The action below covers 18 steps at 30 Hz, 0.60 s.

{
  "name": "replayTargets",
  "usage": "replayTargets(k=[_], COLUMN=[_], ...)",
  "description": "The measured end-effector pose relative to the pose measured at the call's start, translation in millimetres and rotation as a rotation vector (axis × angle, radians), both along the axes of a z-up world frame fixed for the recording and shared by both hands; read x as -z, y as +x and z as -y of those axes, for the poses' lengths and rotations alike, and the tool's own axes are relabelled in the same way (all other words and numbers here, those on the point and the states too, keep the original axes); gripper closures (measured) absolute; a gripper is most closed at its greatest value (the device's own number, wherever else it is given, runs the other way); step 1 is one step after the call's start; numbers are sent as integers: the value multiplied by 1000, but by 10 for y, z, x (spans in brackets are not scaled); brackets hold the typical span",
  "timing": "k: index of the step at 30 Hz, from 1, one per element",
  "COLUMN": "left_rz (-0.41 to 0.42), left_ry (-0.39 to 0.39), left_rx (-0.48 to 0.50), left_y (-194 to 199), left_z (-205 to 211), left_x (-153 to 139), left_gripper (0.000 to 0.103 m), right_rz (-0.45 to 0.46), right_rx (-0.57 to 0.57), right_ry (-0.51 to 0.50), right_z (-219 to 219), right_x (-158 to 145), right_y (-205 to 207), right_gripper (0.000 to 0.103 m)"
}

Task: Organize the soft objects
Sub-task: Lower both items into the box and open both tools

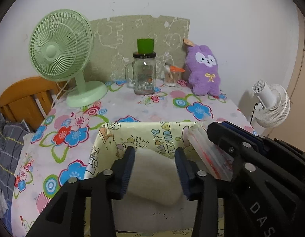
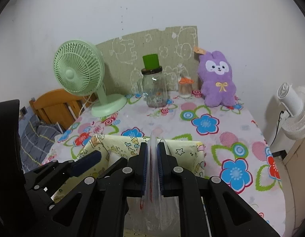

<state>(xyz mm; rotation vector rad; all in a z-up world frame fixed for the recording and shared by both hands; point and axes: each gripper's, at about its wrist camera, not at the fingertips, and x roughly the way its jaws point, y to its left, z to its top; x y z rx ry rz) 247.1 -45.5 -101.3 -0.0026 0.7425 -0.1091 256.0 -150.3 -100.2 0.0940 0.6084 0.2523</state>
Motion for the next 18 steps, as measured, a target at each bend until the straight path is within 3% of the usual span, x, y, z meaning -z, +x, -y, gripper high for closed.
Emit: replayTargets(k=[2, 7, 10, 12, 13, 15, 18], left_rz=[4, -10, -12, -4, 0, 20, 40], left_ry=[2, -1, -9, -18, -15, -12, -10], left_rx=[-7, -17, -18, -14, -16, -21, -26], left_y=[10, 50, 50, 37, 32, -2, -52], left_z=[-9, -26, -45, -53, -58, -69, -77], left_x=[19, 57, 67, 55, 44, 13, -34], left_gripper=[35, 25, 19, 13, 7, 3, 0], right_rz=[-9, -30, -58, -51, -41, -14, -7], right_rx=[-5, 0, -1, 13, 23, 44, 50], right_ry=[-6, -14, -14, 1, 2, -8, -34], right_z=[-25, -49, -47, -18, -11, -4, -20], right_x=[30, 78, 111, 117, 112, 80, 25], right_y=[28, 72, 115, 110, 92, 52, 20], right_gripper=[90, 87, 64, 33, 27, 15, 8])
